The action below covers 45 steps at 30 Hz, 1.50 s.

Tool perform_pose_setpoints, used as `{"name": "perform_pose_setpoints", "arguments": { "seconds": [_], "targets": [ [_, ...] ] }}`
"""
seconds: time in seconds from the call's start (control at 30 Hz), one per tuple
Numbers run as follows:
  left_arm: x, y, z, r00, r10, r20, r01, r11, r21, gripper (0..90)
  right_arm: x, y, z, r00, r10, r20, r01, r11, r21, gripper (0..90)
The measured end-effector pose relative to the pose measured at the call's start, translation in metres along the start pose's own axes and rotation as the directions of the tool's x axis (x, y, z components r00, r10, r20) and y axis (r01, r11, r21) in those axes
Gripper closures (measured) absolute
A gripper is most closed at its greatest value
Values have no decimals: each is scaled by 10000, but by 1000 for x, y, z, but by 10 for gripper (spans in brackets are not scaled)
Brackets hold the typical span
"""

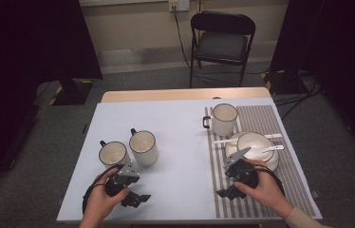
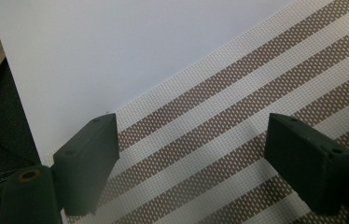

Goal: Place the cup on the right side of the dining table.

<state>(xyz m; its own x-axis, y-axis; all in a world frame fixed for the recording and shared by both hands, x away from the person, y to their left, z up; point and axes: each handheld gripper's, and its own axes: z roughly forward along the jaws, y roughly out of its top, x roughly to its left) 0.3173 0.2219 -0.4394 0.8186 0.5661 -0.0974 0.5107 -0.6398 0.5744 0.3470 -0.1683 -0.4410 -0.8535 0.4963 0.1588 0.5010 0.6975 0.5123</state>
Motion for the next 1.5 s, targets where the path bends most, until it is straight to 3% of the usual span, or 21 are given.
{"name": "perform_pose_setpoints", "arguments": {
  "seconds": [1.5],
  "targets": [
    [6, -30, -12, 9987, -497, -136, 497, 9988, 25, 191, 0, -20, -8, 9999, 126, 85, -125, 9999, -120, 173]
  ]
}}
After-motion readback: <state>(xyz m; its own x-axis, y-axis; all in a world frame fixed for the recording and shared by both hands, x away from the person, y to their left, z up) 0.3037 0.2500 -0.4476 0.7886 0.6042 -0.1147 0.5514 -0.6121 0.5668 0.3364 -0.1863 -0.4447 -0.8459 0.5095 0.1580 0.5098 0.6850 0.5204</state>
